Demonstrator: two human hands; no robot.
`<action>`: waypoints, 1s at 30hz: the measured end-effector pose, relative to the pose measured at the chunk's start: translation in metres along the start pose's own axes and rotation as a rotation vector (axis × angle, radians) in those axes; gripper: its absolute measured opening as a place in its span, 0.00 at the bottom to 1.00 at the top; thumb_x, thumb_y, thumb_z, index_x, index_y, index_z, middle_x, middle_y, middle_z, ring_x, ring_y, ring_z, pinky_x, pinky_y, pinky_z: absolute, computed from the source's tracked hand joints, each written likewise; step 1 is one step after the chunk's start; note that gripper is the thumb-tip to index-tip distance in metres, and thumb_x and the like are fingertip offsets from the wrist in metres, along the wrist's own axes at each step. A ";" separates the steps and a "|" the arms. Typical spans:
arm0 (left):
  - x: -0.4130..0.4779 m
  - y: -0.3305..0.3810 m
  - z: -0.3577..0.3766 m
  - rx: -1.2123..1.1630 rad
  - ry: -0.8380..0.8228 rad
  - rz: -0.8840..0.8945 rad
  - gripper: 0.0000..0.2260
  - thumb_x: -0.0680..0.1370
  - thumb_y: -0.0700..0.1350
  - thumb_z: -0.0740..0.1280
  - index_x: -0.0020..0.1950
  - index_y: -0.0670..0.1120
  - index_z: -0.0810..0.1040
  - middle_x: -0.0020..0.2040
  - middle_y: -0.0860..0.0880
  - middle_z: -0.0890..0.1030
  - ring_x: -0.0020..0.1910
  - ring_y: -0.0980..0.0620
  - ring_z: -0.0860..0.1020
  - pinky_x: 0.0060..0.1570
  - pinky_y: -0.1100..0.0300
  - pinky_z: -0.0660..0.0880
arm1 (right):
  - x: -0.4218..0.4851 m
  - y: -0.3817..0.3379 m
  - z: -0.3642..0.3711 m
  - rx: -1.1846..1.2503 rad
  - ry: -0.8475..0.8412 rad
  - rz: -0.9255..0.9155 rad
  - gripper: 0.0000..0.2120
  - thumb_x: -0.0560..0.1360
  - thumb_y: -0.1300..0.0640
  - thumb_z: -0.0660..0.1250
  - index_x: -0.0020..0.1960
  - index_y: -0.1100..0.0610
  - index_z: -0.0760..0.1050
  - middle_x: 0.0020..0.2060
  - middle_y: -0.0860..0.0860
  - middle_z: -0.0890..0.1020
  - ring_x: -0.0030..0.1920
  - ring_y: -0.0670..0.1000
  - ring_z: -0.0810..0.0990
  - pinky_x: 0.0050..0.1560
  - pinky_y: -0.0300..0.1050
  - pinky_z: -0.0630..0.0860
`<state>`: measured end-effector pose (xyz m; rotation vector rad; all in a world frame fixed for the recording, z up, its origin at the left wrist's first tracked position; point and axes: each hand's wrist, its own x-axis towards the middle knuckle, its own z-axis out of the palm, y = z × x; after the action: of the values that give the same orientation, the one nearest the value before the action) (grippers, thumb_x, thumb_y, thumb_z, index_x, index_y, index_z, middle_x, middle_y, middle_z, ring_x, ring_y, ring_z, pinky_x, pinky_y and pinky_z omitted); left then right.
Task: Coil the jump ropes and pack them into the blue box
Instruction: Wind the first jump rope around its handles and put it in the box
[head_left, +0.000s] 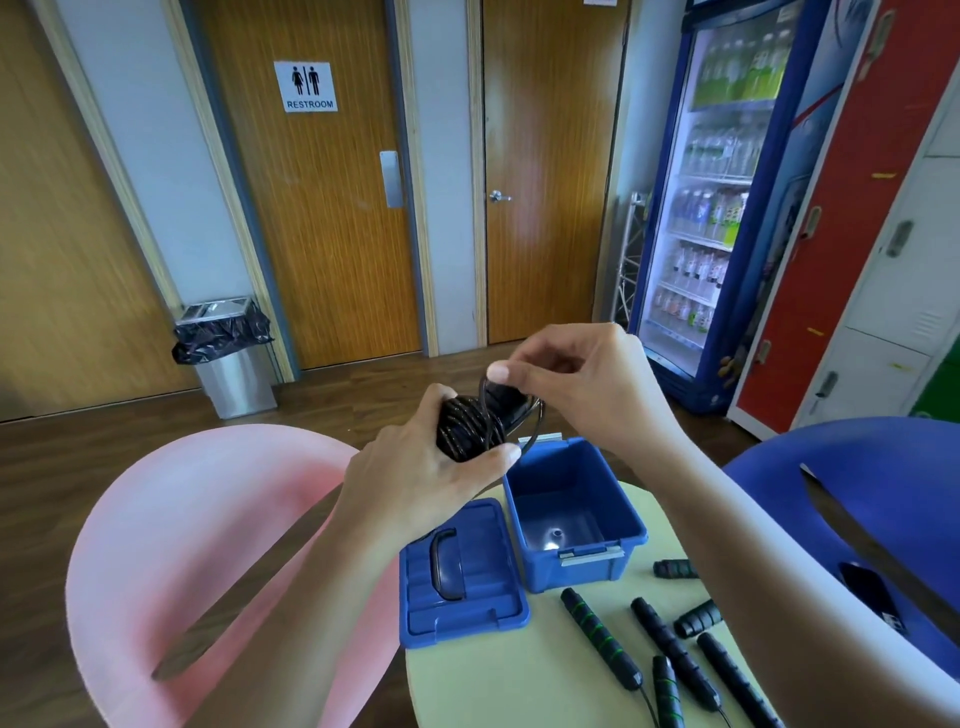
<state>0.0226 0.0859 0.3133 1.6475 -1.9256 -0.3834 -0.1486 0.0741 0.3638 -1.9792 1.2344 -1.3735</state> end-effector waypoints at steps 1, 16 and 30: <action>0.000 0.000 0.000 -0.010 0.010 -0.001 0.26 0.60 0.75 0.57 0.50 0.60 0.64 0.38 0.54 0.81 0.42 0.48 0.80 0.47 0.50 0.77 | 0.001 0.001 -0.001 0.007 0.008 0.023 0.09 0.68 0.49 0.75 0.39 0.55 0.83 0.24 0.41 0.78 0.26 0.38 0.74 0.29 0.25 0.66; 0.002 -0.004 -0.002 0.023 0.109 0.124 0.30 0.61 0.78 0.54 0.52 0.59 0.65 0.35 0.55 0.79 0.38 0.52 0.80 0.39 0.54 0.77 | 0.024 0.016 -0.004 0.048 -0.131 0.169 0.09 0.70 0.48 0.73 0.41 0.53 0.84 0.38 0.49 0.86 0.42 0.47 0.83 0.51 0.44 0.80; -0.001 -0.010 0.000 0.104 0.162 0.130 0.33 0.62 0.78 0.58 0.56 0.57 0.65 0.35 0.53 0.80 0.38 0.48 0.80 0.40 0.51 0.78 | 0.041 0.028 -0.002 0.248 -0.389 0.379 0.07 0.70 0.57 0.73 0.47 0.58 0.83 0.42 0.53 0.85 0.47 0.51 0.81 0.55 0.47 0.78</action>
<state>0.0308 0.0854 0.3079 1.5562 -1.9448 -0.0976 -0.1574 0.0250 0.3648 -1.6357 1.1194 -0.8593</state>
